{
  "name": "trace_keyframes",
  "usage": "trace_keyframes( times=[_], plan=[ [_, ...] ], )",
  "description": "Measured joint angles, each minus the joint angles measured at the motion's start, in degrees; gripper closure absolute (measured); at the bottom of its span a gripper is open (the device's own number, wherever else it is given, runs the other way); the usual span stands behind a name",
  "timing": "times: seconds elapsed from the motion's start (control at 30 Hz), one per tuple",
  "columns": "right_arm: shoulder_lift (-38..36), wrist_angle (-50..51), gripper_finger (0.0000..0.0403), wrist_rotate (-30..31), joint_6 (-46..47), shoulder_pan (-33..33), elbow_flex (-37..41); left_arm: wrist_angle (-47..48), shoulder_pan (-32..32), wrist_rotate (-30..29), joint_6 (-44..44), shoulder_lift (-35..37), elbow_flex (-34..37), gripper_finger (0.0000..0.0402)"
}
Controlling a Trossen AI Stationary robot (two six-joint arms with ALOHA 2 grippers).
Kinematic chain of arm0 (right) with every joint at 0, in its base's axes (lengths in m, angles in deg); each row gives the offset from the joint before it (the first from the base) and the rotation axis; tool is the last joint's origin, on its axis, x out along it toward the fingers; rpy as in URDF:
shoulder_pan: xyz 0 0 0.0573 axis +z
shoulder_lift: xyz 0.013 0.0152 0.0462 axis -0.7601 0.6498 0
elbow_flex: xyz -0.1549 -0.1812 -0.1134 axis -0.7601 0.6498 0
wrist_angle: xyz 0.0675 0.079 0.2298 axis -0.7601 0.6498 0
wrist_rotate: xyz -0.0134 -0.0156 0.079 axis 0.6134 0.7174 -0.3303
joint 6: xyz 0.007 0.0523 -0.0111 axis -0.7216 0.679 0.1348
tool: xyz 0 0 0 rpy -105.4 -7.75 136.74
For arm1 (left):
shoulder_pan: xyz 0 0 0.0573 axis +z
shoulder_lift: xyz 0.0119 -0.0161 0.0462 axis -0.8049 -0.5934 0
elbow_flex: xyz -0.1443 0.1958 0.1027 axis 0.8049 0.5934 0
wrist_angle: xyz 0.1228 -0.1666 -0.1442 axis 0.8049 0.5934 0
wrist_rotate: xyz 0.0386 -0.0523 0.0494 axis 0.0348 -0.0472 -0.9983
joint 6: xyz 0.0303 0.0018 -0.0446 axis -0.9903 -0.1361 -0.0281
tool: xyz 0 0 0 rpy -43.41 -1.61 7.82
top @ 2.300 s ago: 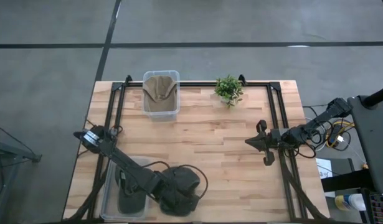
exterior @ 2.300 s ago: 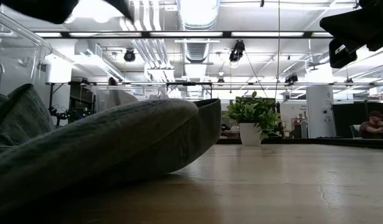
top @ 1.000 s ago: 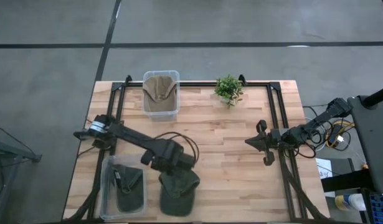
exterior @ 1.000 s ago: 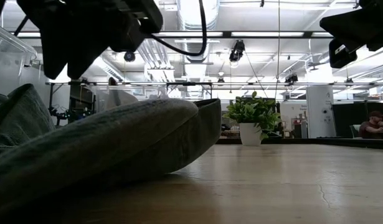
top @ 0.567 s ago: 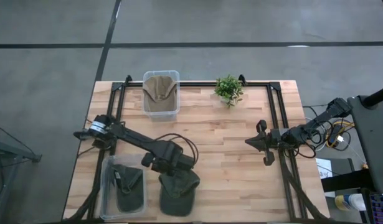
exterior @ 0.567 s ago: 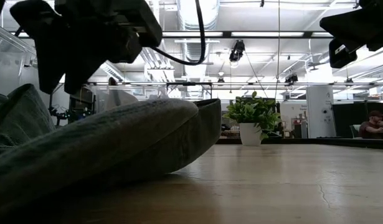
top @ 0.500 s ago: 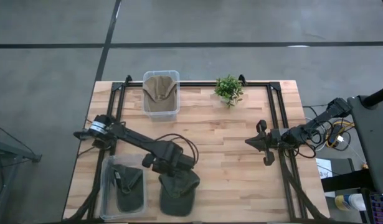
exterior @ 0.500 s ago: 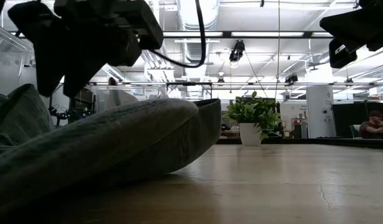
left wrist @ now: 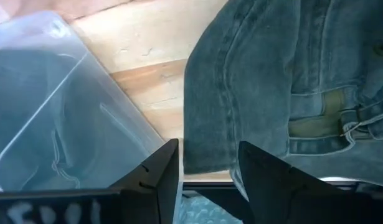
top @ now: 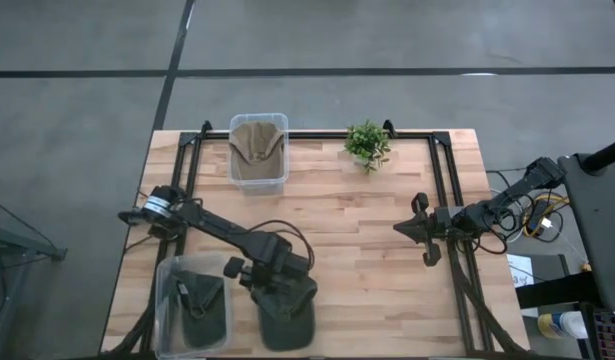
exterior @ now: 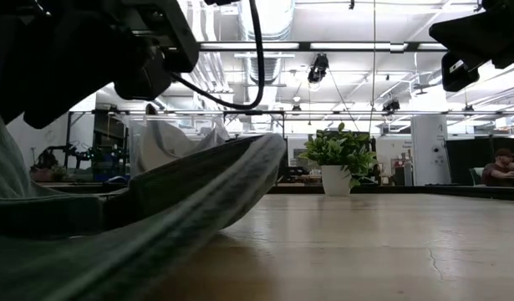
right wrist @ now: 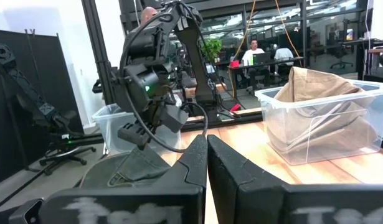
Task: Pick & Place hat
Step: Put the black cap into the bottom transparent bin
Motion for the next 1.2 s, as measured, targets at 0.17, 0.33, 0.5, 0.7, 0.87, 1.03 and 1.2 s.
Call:
trace_keyframes(
  times=[0.17,0.33,0.5,0.7,0.87,1.03,1.2],
  plan=[
    [0.0,0.0,0.0394,0.0,0.0,0.0,0.0,0.36,0.05,0.59,-1.16,0.0,0.0,0.0244],
    [0.0,0.01,0.0394,0.0,0.0,0.0,0.0,3.58,0.05,3.0,0.48,0.0,0.02,0.0244],
    [0.0,0.0,0.0394,0.0,0.01,0.0,0.0,-1.01,-0.06,7.35,2.47,0.02,1.0,0.0244],
    [0.02,0.0,0.0394,0.0,0.01,0.0,0.0,-9.08,-0.12,6.26,2.52,0.02,1.88,0.0244],
    [0.02,0.0,0.0394,0.0,0.01,0.0,0.0,-8.71,-0.1,1.78,1.19,0.02,1.88,0.0244],
    [0.02,0.0,0.0394,0.0,0.01,0.0,0.0,-7.61,-0.1,0.04,1.63,0.02,3.1,0.0244],
    [0.04,0.0,0.0394,0.0,0.01,0.0,0.0,-9.51,-0.17,1.24,1.07,0.02,5.11,0.0246]
  ],
)
